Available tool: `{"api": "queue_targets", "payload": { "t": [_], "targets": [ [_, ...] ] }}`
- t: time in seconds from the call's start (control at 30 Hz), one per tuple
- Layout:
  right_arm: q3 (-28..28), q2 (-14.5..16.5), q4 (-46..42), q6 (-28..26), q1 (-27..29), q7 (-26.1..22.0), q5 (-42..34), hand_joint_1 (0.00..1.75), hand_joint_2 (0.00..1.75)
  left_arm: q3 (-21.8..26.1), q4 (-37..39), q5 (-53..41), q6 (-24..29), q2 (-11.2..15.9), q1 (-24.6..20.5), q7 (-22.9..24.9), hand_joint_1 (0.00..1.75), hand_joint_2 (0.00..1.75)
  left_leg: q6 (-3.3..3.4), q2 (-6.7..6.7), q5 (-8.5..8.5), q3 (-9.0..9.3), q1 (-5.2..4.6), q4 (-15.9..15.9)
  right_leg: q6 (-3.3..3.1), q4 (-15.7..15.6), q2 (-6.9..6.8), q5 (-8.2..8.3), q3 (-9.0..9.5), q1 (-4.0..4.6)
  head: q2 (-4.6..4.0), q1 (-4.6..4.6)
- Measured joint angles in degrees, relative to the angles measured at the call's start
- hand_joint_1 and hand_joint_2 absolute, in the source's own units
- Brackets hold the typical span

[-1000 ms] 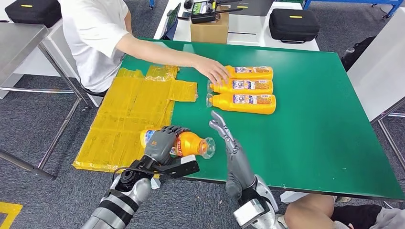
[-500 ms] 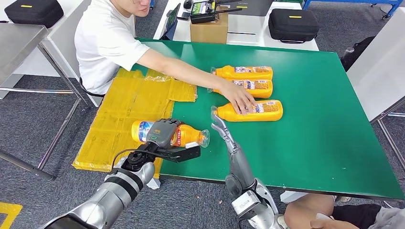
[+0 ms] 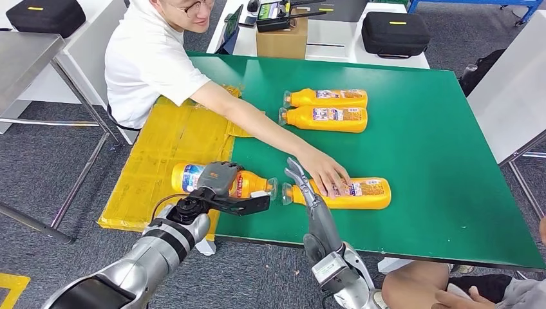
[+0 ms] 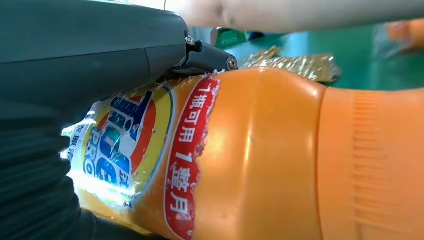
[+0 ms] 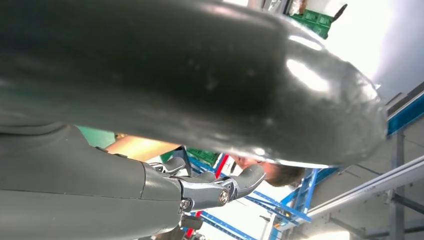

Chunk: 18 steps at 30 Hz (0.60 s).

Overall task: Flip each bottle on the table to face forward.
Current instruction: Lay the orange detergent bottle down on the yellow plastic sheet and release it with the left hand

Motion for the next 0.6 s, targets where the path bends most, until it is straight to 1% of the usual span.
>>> {"api": "queue_targets", "payload": {
  "t": [0.03, 0.07, 0.27, 0.47, 0.6],
  "targets": [
    [-0.17, 0.08, 0.28, 0.01, 0.00, 0.01, 0.00, 0.00, 1.31, -0.01, 0.53, -0.07, -0.35, -0.09, -0.27, 0.14, 0.03, 1.75, 0.00, 0.00, 0.00, 0.00, 0.00, 0.00, 0.00, 0.00, 0.00, 0.00, 0.00, 0.00, 0.00, 0.01],
    [-0.32, 0.15, 0.55, 0.01, 0.01, 0.01, 0.00, 0.00, 1.75, 0.00, 0.99, -0.02, -0.73, -0.19, -0.48, 0.14, 0.00, 1.75, 0.00, 0.00, 0.00, 0.00, 0.00, 0.00, 0.00, 0.00, 0.00, 0.00, 0.00, 0.00, 0.00, 0.00],
    [-1.25, 0.40, 1.99, -0.05, 0.04, -0.01, 0.01, 0.00, 1.75, 0.23, 2.65, 1.03, -3.93, -0.71, -1.81, -1.02, 0.00, 1.75, 0.00, -0.09, 0.01, -0.01, 0.00, 0.00, 0.00, 0.00, -0.01, 0.00, 0.02, 0.00, -0.01, 0.01],
    [-2.38, 0.65, 3.36, -0.69, 0.04, -0.26, -0.02, 0.00, 1.75, 1.85, 3.08, 5.74, -5.66, -1.29, -2.27, -7.22, 0.00, 1.75, 0.01, -0.16, 0.01, -0.03, 0.00, 0.00, 0.00, 0.00, -0.03, 0.00, 0.02, -0.01, -0.01, 0.00],
    [-2.84, 0.65, 3.90, -0.83, 0.05, -0.36, -0.05, 0.00, 1.75, 2.59, 3.07, 6.92, -5.89, -1.63, -2.33, -8.72, 0.00, 1.75, 0.01, -0.13, 0.01, -0.03, 0.00, 0.00, 0.00, 0.00, -0.02, 0.00, 0.01, -0.01, 0.00, 0.01]
  ]
}}
